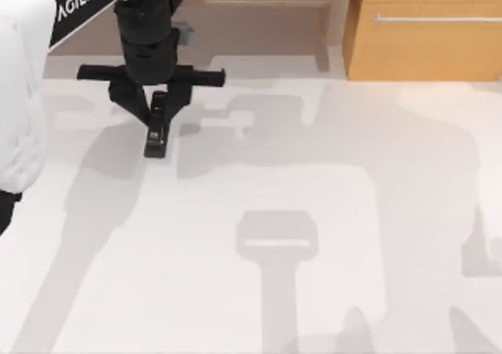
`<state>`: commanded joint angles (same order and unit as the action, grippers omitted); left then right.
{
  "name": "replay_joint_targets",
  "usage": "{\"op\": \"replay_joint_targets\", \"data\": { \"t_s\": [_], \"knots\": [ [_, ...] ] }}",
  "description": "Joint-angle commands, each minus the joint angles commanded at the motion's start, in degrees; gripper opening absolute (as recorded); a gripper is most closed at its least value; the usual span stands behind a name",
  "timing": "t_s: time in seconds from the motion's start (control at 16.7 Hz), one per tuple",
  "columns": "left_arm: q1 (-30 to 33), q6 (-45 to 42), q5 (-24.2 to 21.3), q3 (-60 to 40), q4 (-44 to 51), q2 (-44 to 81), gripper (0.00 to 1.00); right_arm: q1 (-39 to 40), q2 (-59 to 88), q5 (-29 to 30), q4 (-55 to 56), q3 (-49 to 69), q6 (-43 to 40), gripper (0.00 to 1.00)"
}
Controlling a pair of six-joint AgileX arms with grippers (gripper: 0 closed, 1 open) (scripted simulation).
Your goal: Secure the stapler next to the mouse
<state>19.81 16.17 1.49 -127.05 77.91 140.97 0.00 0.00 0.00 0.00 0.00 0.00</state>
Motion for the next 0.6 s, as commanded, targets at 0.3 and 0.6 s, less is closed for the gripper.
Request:
{"op": "replay_joint_targets", "data": {
  "t_s": [0.3, 0.6],
  "knots": [
    [-10.32, -10.41, 1.65, 1.85, 4.38, -0.53, 0.0, 0.0, 0.0, 0.0, 0.0, 0.0, 0.0, 1.0],
    [-22.37, -22.28, 2.08, 3.33, 6.25, -0.85, 0.0, 0.0, 0.0, 0.0, 0.0, 0.0, 0.0, 1.0]
  ]
}}
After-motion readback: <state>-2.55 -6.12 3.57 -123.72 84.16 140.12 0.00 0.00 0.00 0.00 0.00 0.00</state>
